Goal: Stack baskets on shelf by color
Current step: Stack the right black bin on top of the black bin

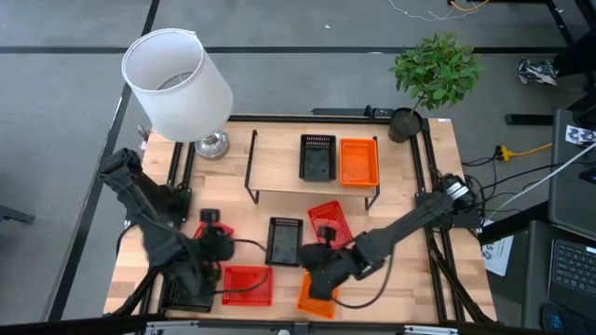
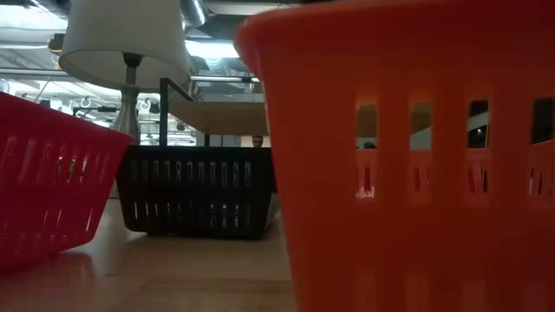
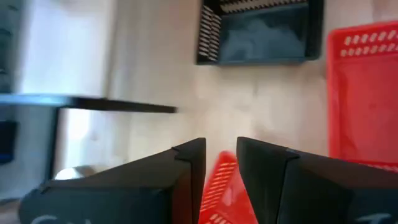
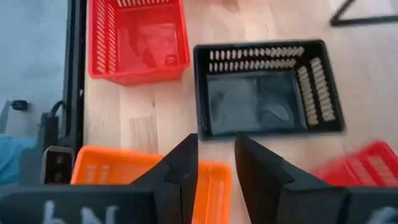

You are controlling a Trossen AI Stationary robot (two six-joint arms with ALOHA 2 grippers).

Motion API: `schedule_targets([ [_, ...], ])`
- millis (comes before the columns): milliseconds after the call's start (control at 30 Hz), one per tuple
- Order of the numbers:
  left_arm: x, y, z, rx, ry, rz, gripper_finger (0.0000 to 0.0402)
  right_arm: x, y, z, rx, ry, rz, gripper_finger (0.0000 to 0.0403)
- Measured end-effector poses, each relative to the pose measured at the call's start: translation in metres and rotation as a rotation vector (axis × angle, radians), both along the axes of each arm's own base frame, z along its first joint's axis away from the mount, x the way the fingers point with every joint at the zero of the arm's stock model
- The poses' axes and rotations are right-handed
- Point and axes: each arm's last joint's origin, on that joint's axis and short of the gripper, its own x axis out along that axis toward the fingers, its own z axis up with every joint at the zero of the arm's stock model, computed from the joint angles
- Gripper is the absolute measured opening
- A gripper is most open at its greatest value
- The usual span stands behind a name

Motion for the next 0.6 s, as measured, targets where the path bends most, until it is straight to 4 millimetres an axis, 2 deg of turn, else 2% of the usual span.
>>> schedule_targets([
  [100, -0.017, 0.004, 0.009, 0.005, -0.085, -0.007, 0.0084, 0.017, -0.004, -0.017, -0.042, 0.020, 0.016, 0.0104],
  [167, -0.027, 0.009, 0.007, 0.006, -0.134, -0.007, 0.0084, 0.029, -0.007, -0.027, -0.058, 0.034, 0.010, 0.0104],
  [367, -0.050, 0.038, -0.018, -0.007, -0.207, 0.050, 0.0084, 0.057, -0.005, -0.047, -0.079, 0.060, 0.059, 0.0104],
  [467, -0.053, 0.049, -0.026, -0.037, -0.285, 0.045, 0.0084, 0.066, -0.001, -0.056, -0.061, 0.080, 0.101, 0.0104],
  [600, -0.047, 0.058, -0.033, -0.049, -0.349, -0.025, 0.0084, 0.071, 0.002, -0.065, -0.063, 0.090, 0.103, 0.0104],
])
